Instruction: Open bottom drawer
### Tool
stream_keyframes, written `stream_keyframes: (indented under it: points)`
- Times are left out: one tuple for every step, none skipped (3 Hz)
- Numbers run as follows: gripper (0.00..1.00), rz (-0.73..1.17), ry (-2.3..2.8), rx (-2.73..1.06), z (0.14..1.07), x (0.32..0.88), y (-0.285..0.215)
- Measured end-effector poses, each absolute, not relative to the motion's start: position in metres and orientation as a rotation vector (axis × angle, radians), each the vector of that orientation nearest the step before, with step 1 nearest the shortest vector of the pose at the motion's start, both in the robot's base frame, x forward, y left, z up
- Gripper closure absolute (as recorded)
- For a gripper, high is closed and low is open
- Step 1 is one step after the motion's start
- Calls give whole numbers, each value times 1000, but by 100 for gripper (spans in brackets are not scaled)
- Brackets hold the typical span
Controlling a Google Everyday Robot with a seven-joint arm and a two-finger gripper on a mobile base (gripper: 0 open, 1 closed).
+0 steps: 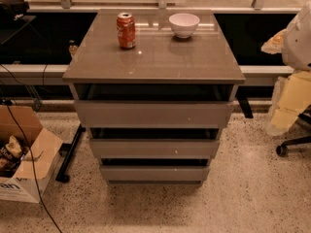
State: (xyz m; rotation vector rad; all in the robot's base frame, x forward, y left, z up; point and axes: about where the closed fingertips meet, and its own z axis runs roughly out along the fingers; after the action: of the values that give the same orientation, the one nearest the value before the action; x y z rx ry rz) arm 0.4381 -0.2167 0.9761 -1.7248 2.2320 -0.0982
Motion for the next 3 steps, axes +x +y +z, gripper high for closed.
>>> stream_keyframes:
  points:
    - [0, -98, 2232, -1725, 976, 438, -217]
    - [0, -90, 2200, -1702, 970, 439, -213]
    - [0, -53, 2180, -1646, 944, 445, -203]
